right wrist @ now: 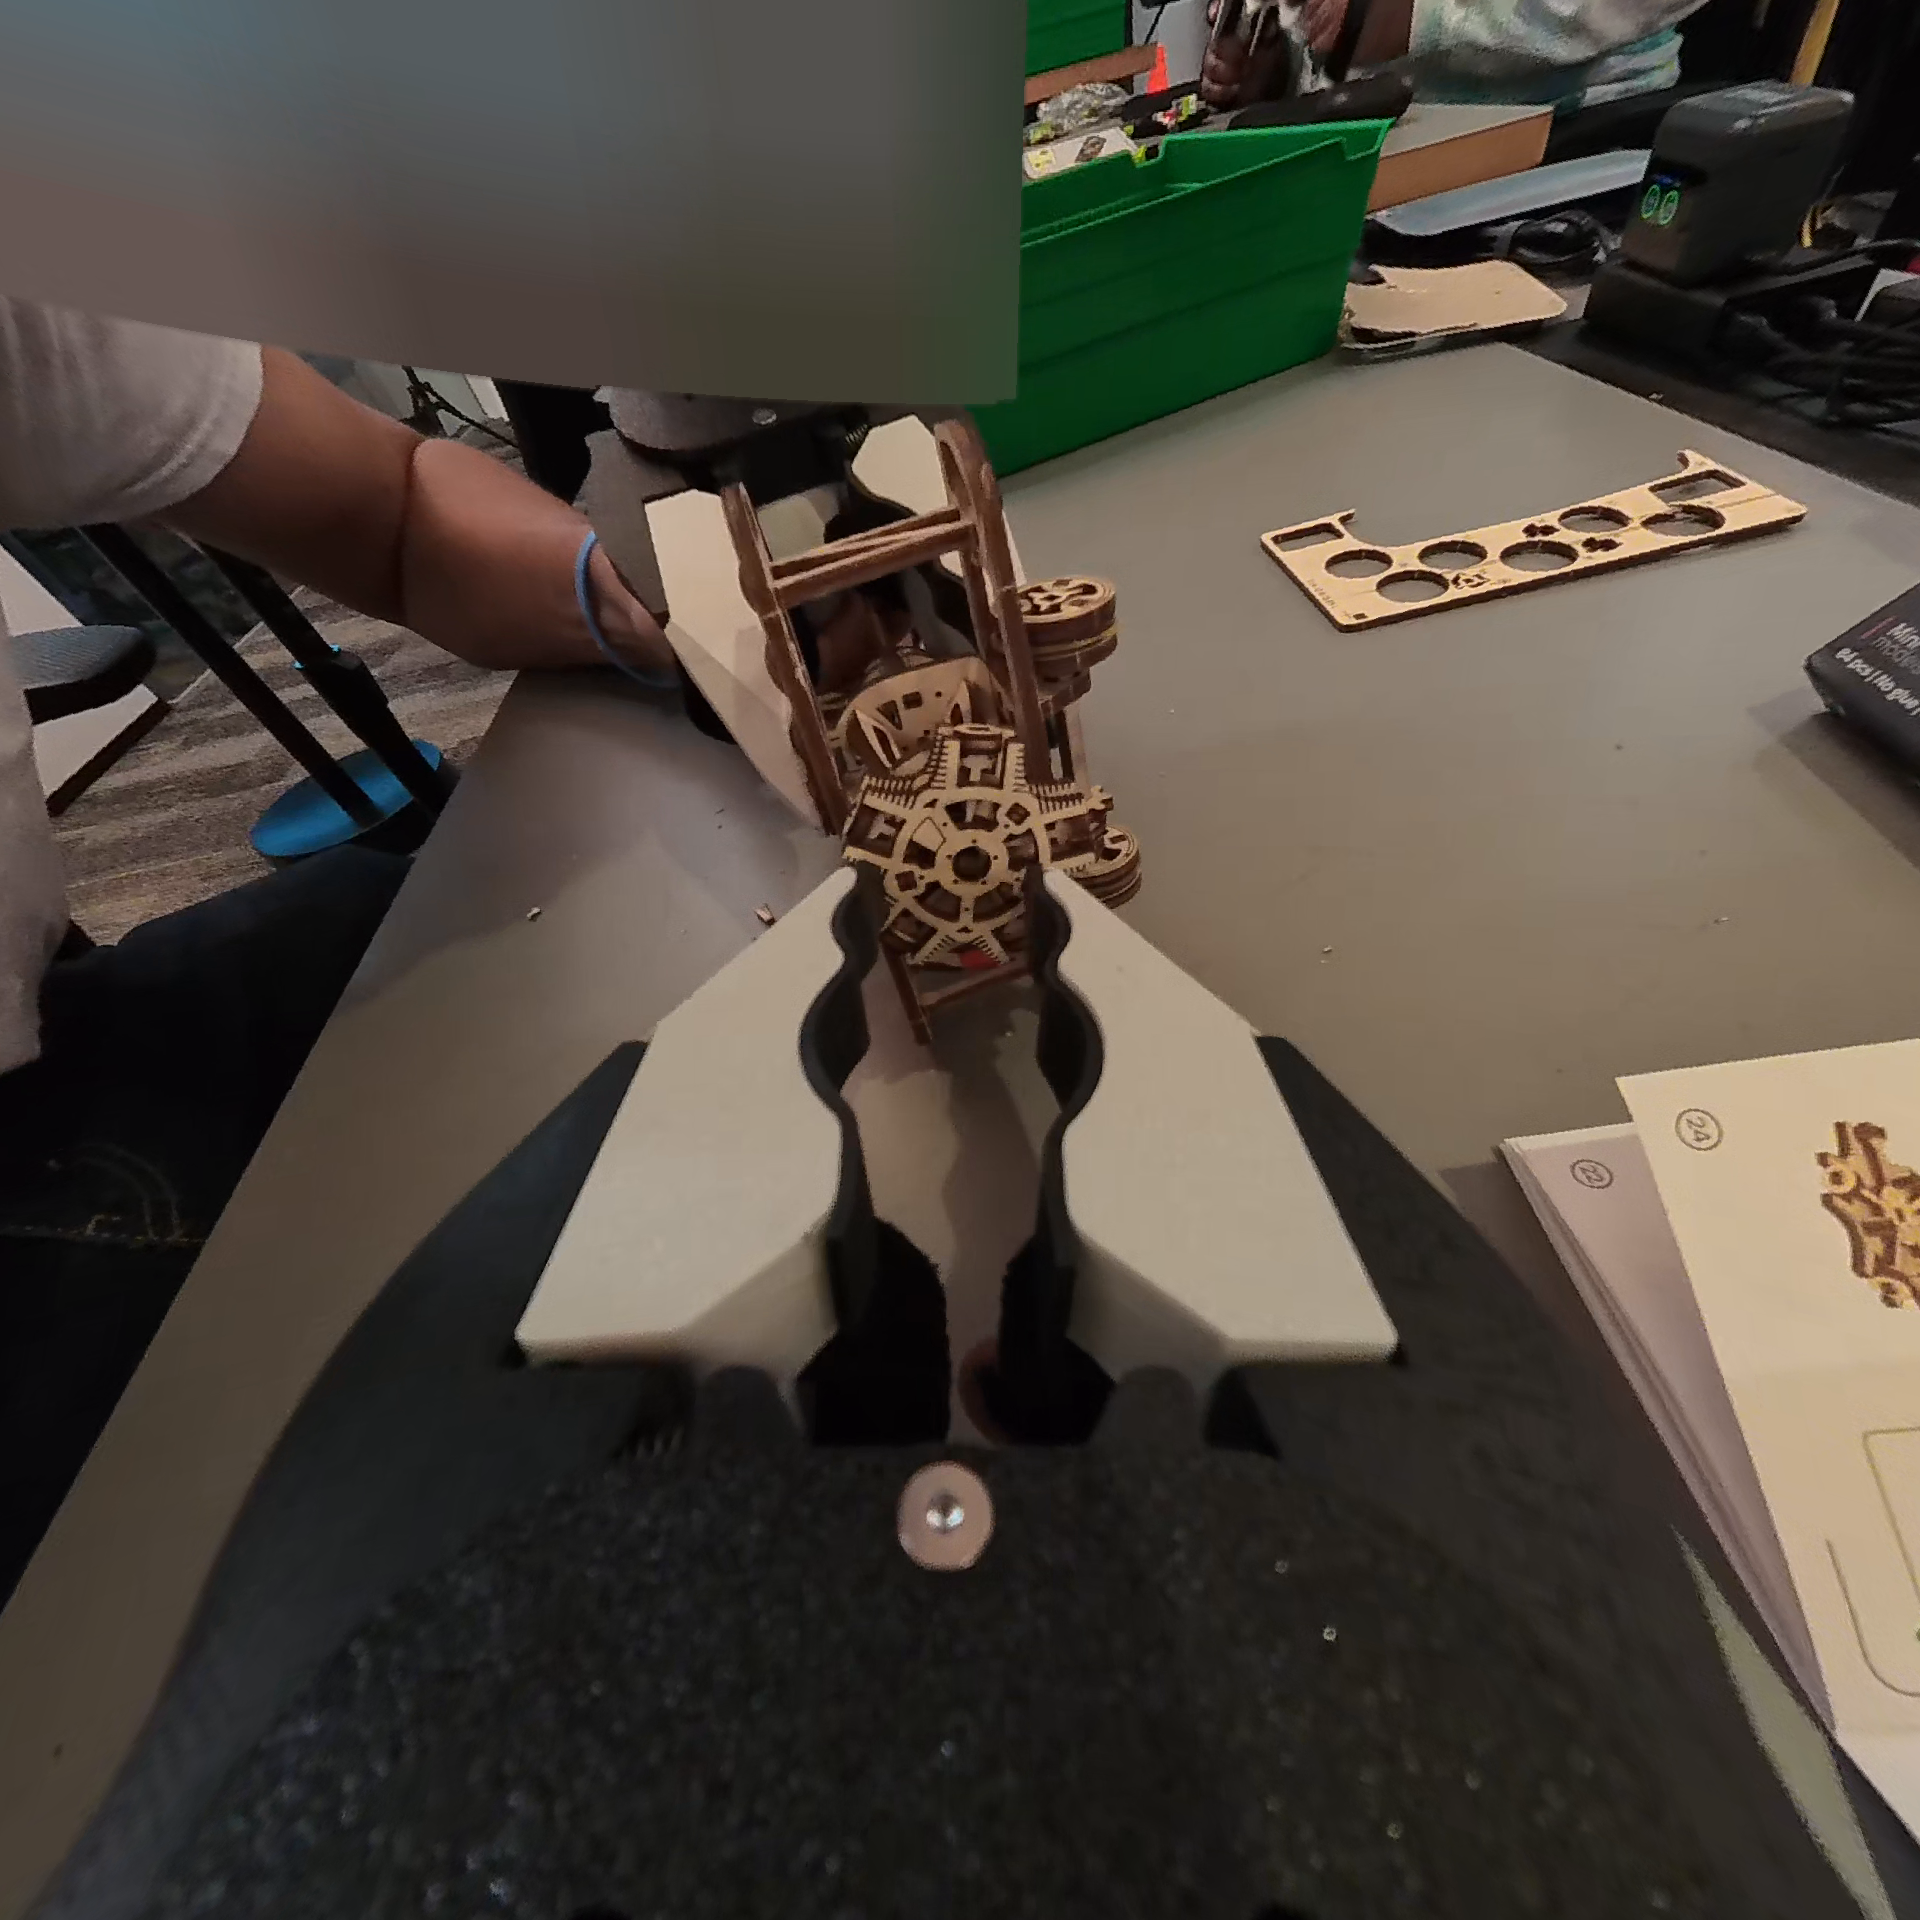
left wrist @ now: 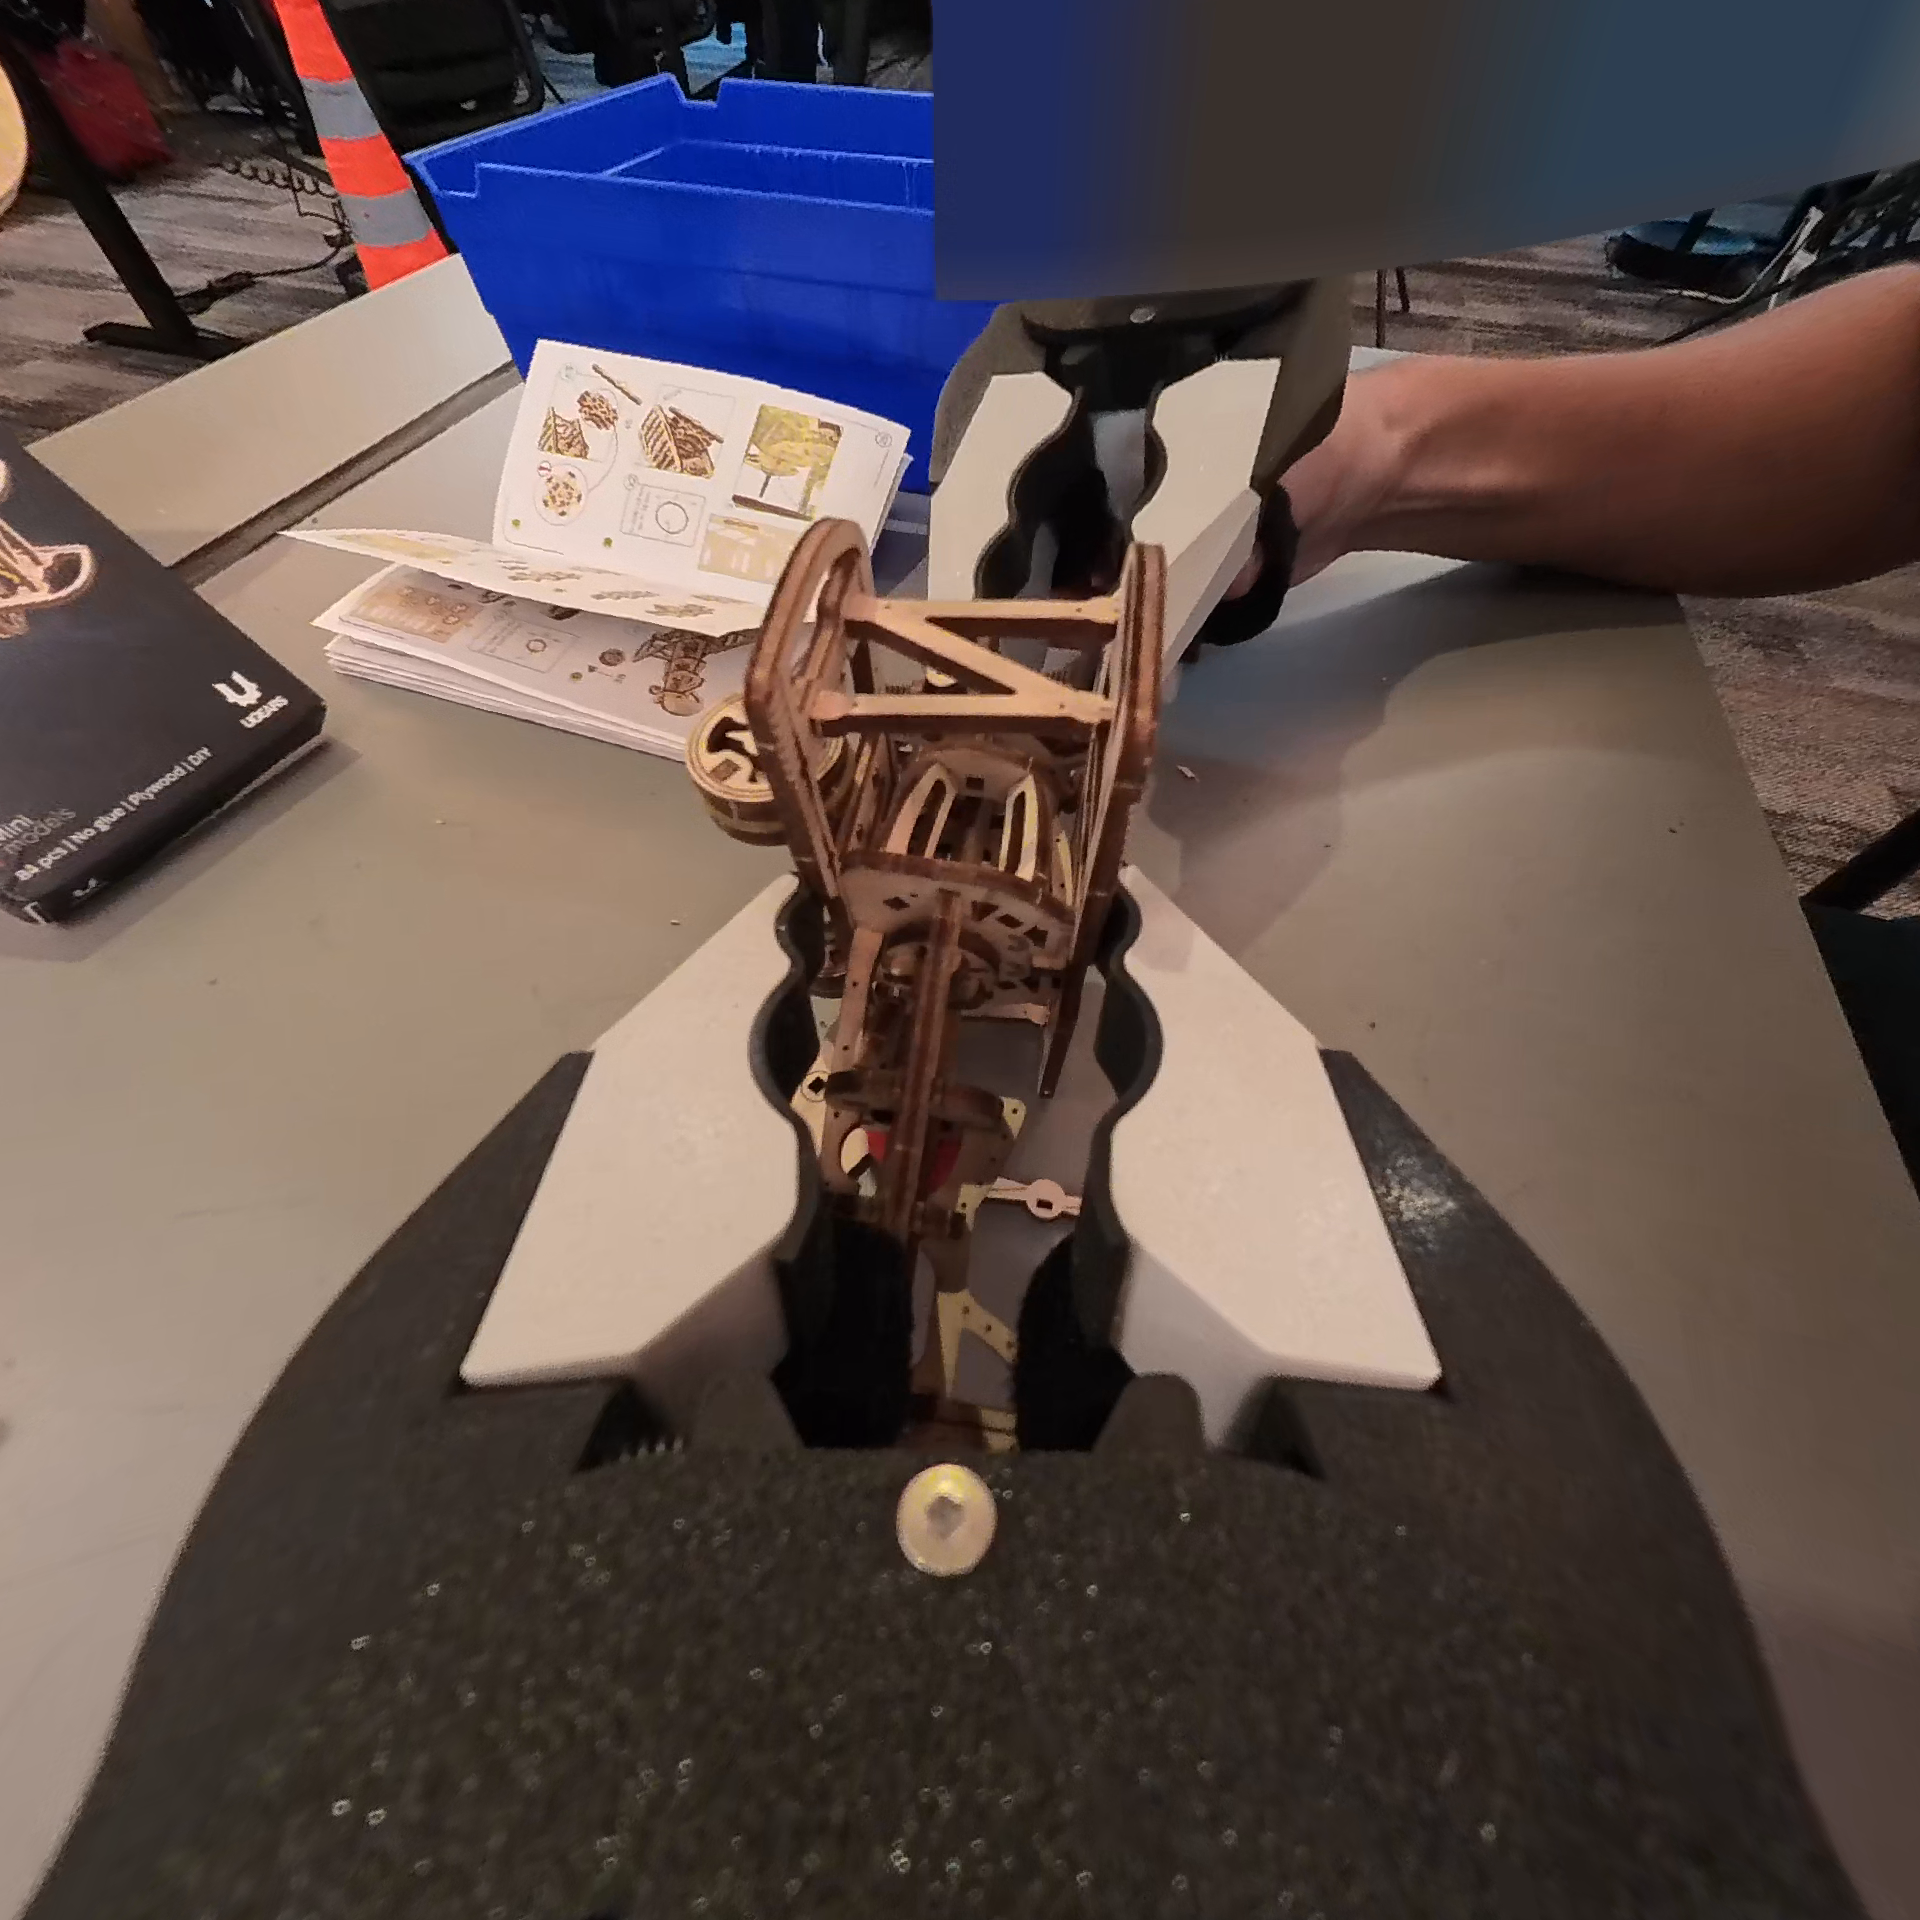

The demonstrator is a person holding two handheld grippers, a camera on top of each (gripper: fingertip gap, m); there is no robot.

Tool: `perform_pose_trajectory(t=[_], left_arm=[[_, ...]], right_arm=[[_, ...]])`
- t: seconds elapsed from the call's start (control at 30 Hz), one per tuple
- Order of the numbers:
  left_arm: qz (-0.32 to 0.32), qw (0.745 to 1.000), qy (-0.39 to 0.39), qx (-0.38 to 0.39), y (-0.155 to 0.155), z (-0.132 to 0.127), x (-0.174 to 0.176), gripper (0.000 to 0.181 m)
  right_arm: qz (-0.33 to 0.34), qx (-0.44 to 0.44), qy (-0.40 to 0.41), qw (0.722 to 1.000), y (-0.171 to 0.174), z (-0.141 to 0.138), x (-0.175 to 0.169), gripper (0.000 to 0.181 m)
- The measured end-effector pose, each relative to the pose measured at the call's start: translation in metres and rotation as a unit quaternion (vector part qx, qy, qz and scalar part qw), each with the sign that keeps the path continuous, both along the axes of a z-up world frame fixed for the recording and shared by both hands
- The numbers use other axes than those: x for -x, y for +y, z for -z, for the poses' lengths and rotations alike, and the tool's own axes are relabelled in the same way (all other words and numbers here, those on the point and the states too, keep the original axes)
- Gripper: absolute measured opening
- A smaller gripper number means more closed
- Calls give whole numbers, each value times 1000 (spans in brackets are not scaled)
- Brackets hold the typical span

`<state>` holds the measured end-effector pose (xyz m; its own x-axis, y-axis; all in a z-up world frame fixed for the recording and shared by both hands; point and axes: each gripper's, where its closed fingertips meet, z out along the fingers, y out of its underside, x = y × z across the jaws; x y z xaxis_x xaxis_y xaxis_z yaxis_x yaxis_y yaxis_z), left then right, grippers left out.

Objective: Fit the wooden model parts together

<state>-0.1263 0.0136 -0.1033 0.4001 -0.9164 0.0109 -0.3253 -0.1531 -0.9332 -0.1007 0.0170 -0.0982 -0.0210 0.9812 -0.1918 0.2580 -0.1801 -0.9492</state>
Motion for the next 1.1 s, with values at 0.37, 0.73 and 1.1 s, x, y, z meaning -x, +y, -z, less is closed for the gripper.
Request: perform_pose_trajectory(t=[0.37, 0.73, 1.1], left_arm=[[-5, 1000, 0, 2, 0, 0, -1, 49], [-1, 1000, 4, 1, 1, 0, 2, 49], [41, 999, -7, 3, -7, 1, -2, 49]], right_arm=[[1, 4, -9, 1000, 1, 2, 0, 26], [10, -1, -9, 1000, 1, 3, 3, 26], [-35, -2, 13, 999, 1, -13, -5, 19]])
